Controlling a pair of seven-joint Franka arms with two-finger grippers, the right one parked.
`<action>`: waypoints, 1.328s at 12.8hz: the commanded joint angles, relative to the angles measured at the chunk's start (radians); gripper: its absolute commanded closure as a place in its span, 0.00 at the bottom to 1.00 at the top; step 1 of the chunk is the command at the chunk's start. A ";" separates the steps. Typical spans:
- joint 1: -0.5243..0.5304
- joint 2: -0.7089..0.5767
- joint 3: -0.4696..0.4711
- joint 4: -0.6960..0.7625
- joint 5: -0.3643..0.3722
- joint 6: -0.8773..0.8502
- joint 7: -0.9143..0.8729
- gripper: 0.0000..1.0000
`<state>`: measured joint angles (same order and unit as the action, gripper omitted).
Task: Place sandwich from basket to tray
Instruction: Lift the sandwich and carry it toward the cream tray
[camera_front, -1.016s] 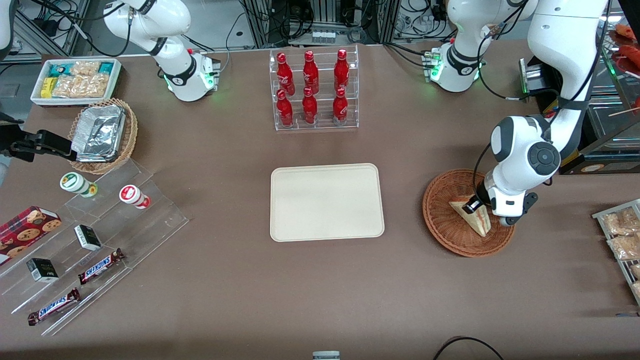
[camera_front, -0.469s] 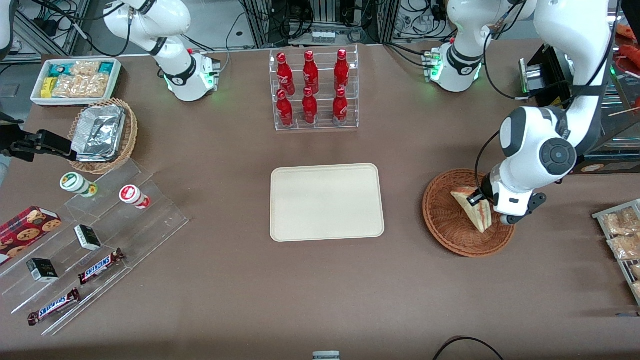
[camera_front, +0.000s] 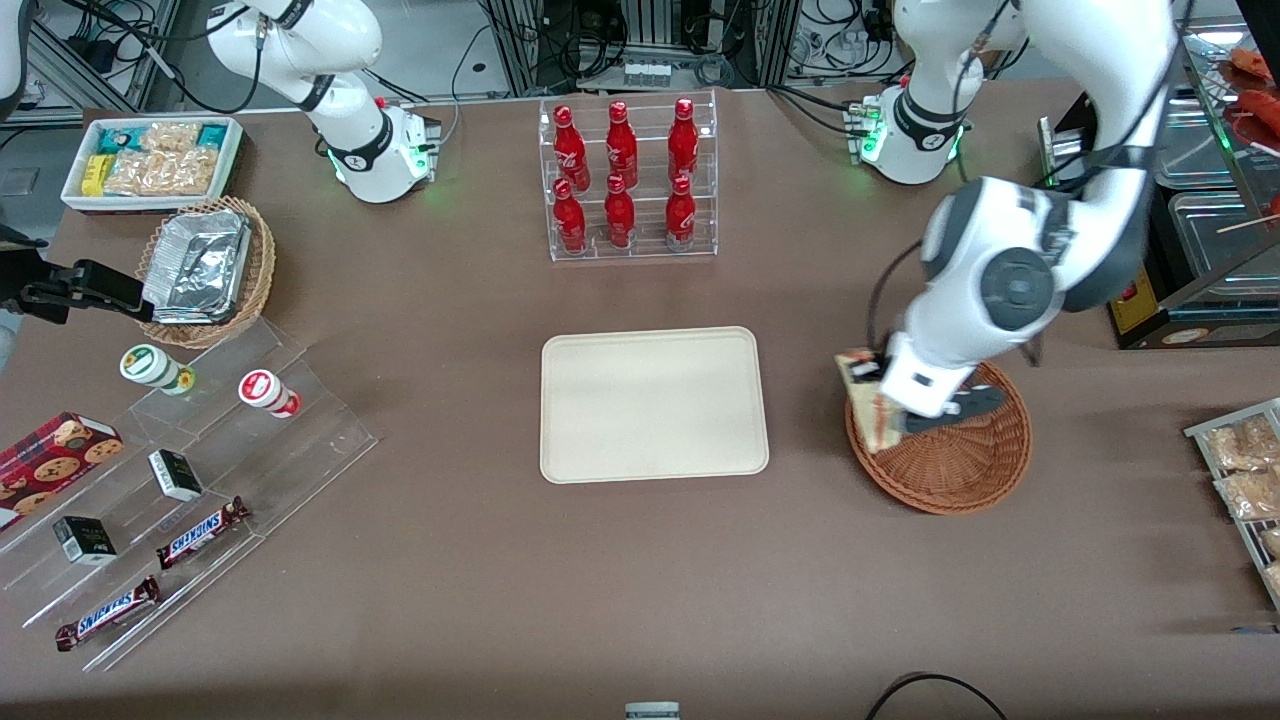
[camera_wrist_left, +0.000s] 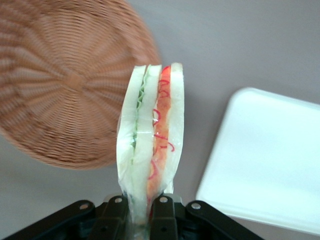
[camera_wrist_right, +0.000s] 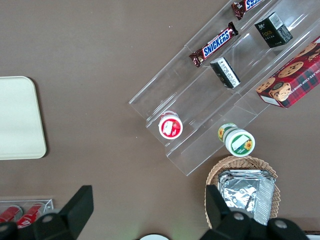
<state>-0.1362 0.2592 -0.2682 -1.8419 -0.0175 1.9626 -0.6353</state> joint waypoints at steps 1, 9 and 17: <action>-0.084 0.093 0.006 0.110 0.004 -0.005 -0.038 1.00; -0.312 0.326 0.007 0.337 0.080 0.007 -0.332 1.00; -0.470 0.526 0.015 0.563 0.123 0.018 -0.486 1.00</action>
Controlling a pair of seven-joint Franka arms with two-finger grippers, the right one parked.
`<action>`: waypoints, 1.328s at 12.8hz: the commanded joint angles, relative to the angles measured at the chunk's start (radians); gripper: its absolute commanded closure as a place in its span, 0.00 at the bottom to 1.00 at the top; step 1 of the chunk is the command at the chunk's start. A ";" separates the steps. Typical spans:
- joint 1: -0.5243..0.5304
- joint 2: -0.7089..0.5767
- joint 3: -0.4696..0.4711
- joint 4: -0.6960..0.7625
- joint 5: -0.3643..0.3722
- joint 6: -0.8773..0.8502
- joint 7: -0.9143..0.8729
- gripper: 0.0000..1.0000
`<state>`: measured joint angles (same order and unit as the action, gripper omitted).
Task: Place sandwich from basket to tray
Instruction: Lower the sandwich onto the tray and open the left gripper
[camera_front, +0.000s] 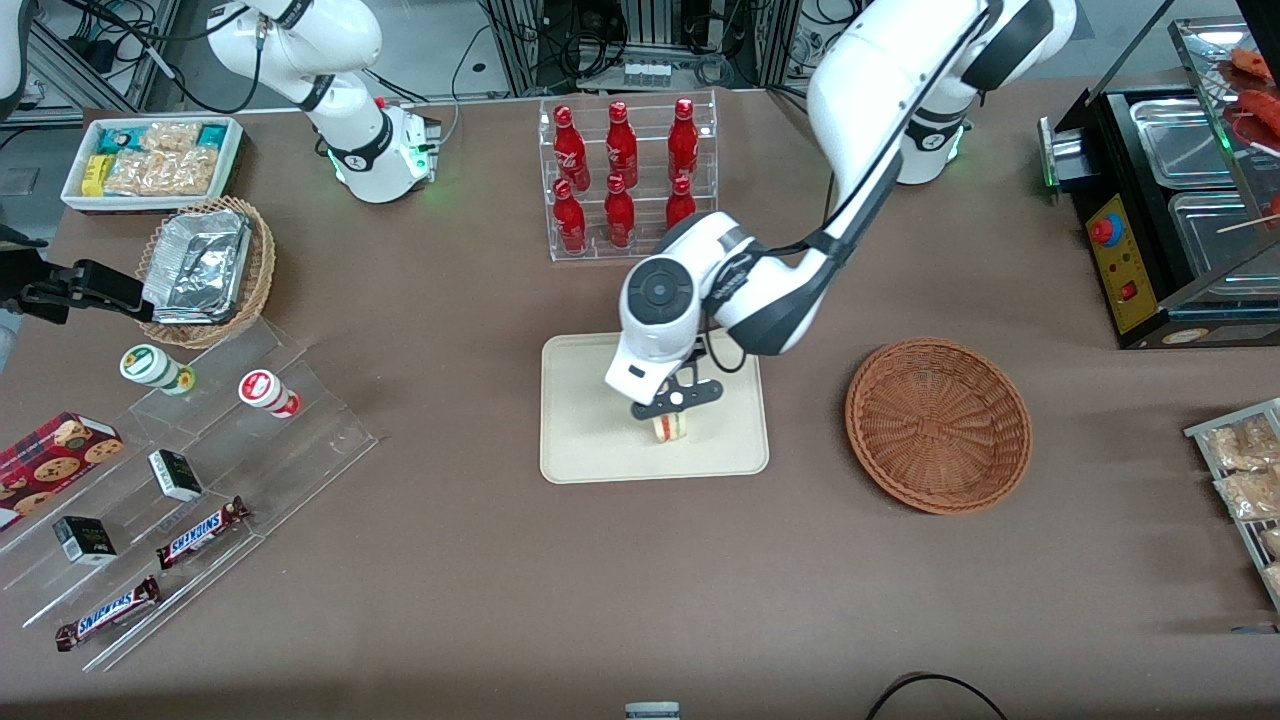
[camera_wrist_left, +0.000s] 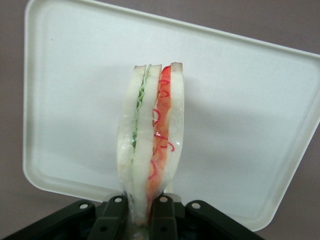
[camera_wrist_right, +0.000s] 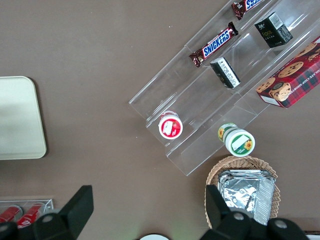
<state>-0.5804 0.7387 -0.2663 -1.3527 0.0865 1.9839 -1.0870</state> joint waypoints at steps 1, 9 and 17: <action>-0.026 0.051 0.013 0.072 0.018 0.025 -0.037 1.00; -0.030 0.096 0.013 0.061 0.021 0.078 -0.090 1.00; -0.024 0.076 0.013 0.072 0.018 0.067 -0.080 0.00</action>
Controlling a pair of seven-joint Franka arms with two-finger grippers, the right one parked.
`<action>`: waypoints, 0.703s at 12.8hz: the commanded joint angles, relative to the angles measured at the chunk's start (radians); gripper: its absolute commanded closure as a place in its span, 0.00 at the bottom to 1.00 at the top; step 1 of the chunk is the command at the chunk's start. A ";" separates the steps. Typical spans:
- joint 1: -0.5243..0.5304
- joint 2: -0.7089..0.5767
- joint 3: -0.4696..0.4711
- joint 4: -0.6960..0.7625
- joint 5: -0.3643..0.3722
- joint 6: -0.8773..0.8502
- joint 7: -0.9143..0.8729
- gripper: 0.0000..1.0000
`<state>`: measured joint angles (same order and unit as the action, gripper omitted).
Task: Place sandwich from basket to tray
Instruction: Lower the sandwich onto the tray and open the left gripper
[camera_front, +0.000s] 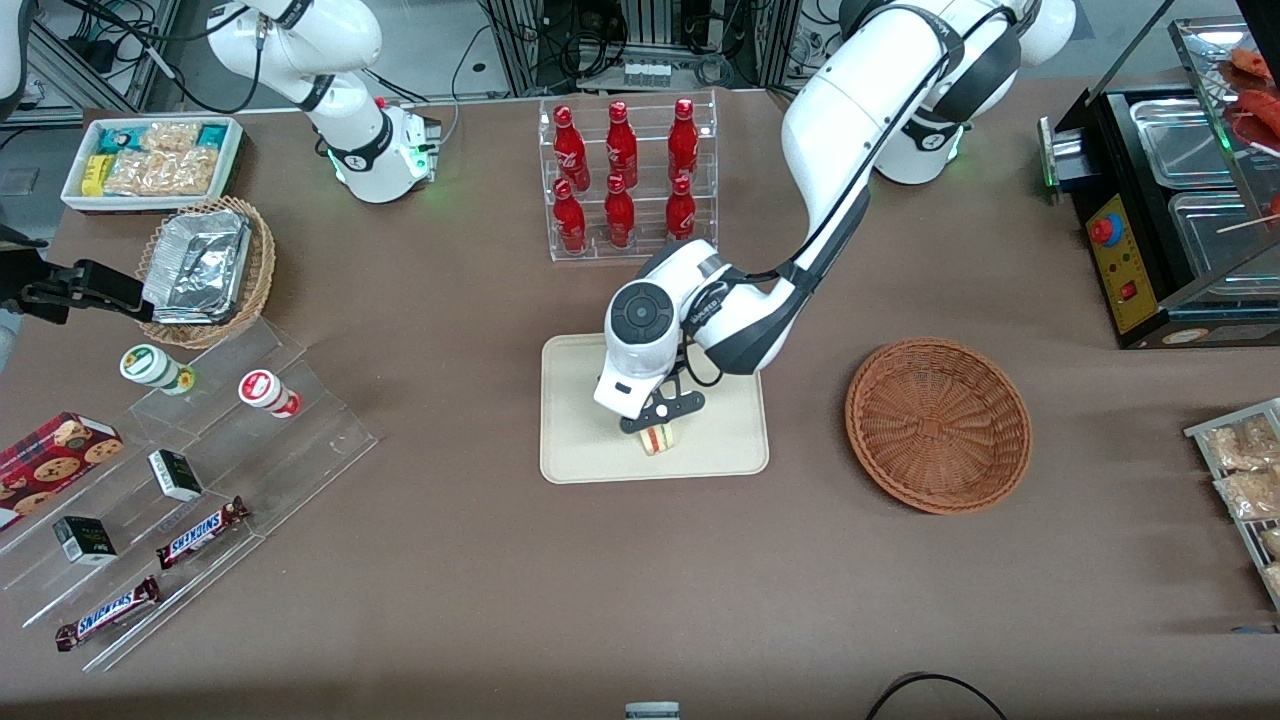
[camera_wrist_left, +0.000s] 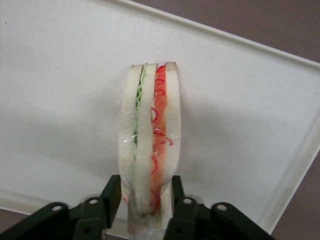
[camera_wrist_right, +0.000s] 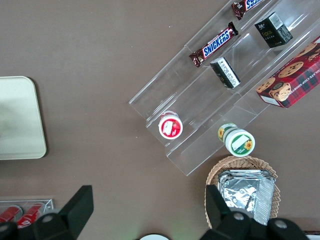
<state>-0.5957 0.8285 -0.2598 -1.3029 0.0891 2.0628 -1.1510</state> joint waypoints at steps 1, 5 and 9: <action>-0.001 -0.037 0.005 0.022 0.012 -0.019 -0.013 0.00; 0.034 -0.162 0.004 0.017 0.003 -0.124 0.051 0.00; 0.088 -0.256 0.008 0.008 -0.025 -0.271 0.224 0.00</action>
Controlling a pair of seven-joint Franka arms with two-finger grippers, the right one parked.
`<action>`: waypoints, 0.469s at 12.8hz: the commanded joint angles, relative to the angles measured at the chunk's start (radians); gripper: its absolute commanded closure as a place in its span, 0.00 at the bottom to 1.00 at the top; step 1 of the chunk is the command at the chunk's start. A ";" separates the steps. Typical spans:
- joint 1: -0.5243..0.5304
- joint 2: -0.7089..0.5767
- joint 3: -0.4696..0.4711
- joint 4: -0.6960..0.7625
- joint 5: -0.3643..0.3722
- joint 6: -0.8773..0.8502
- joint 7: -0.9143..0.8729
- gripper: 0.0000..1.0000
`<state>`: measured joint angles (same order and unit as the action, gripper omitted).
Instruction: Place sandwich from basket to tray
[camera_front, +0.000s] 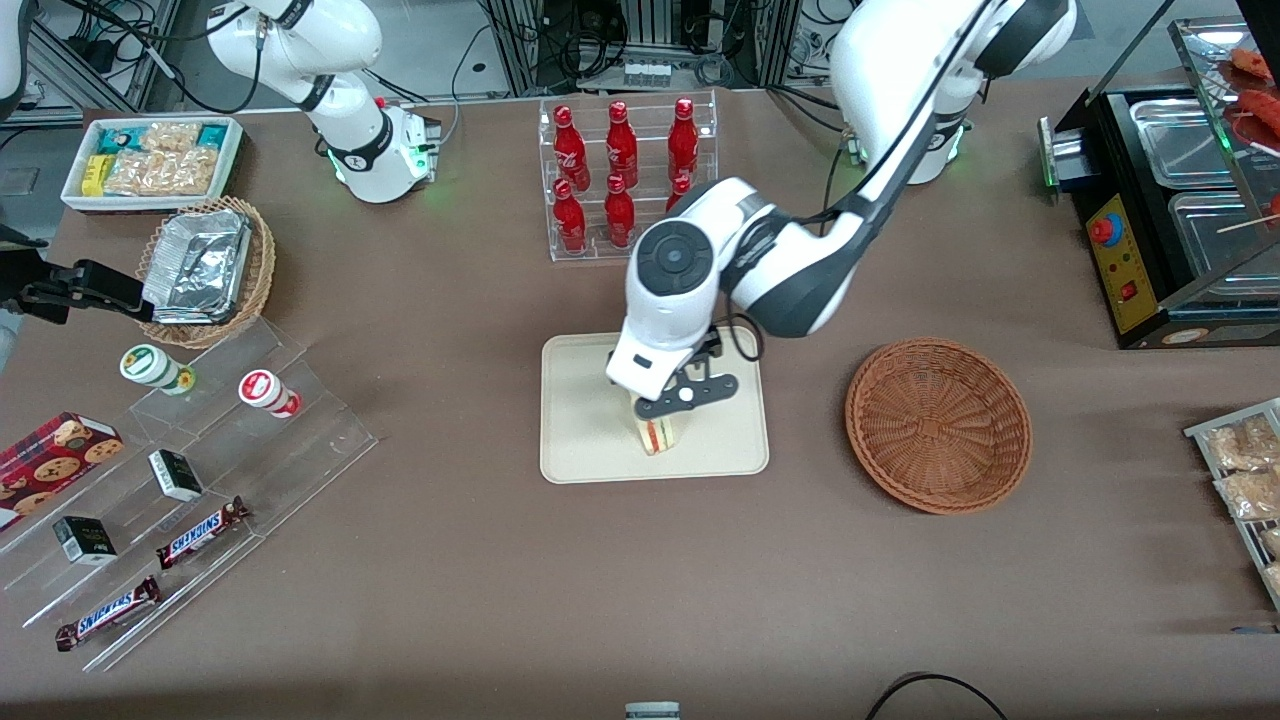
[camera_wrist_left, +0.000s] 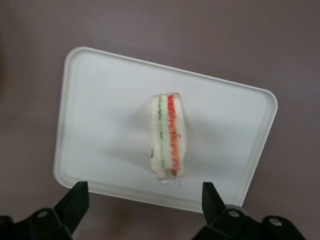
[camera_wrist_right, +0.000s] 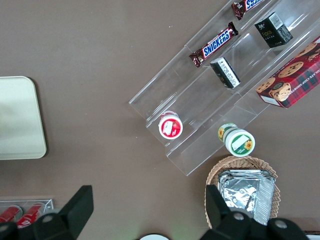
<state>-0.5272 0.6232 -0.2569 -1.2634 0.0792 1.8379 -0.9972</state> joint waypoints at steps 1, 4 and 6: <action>0.048 -0.068 0.004 -0.033 -0.016 -0.096 0.097 0.00; 0.143 -0.126 0.005 -0.066 -0.003 -0.189 0.265 0.00; 0.221 -0.183 0.005 -0.143 -0.001 -0.192 0.276 0.00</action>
<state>-0.3682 0.5234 -0.2481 -1.3006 0.0796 1.6486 -0.7566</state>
